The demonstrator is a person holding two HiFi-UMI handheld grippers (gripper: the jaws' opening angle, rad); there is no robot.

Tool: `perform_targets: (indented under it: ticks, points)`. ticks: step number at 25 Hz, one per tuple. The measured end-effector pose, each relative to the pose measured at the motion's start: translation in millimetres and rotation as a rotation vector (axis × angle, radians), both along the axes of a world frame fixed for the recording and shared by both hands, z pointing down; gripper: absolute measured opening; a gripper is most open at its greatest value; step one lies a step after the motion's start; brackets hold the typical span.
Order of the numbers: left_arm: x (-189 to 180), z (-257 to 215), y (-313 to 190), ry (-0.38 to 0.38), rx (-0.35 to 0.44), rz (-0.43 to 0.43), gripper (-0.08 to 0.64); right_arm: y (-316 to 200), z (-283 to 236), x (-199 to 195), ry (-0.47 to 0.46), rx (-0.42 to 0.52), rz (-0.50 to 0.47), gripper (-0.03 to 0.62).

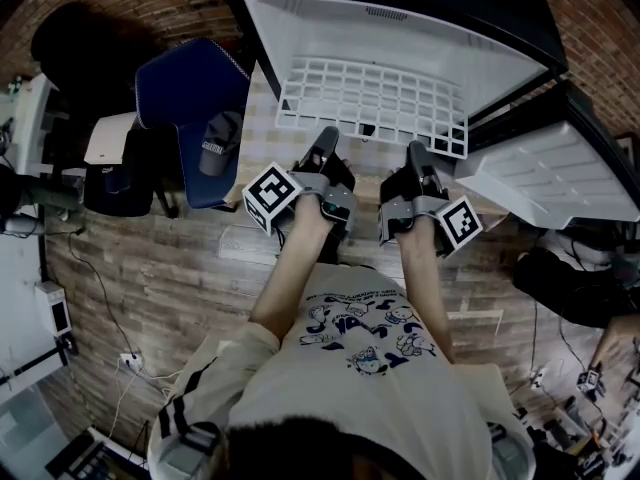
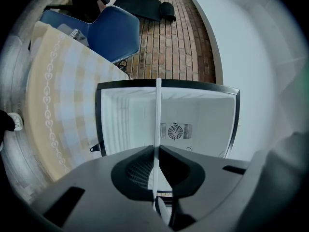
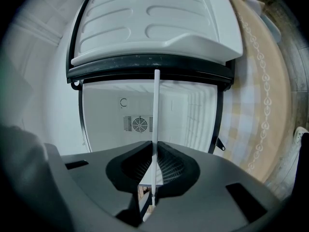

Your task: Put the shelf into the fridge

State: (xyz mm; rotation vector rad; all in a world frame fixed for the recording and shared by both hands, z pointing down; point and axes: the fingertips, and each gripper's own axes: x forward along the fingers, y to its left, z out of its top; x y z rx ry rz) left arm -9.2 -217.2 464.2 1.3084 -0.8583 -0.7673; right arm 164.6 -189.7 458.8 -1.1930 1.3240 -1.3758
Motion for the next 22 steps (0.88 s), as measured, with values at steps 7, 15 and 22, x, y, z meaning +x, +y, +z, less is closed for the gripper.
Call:
perform_targets:
  ticks: [7, 15, 22]
  points:
    - [-0.4, -1.2, -0.7, -0.054, -0.004, -0.049, 0.037, -1.6, 0.8, 0.4, -0.012, -0.016, 0.009, 0.049]
    - [-0.8, 0.1, -2.0, -0.061, -0.002, -0.053, 0.035, -3.1, 2.2, 0.2, -0.011, -0.026, 0.017, 0.049]
    - [-0.4, -0.1, -4.9, -0.057, -0.006, -0.048, 0.035, -6.0, 1.9, 0.7, -0.009, -0.027, 0.020, 0.049]
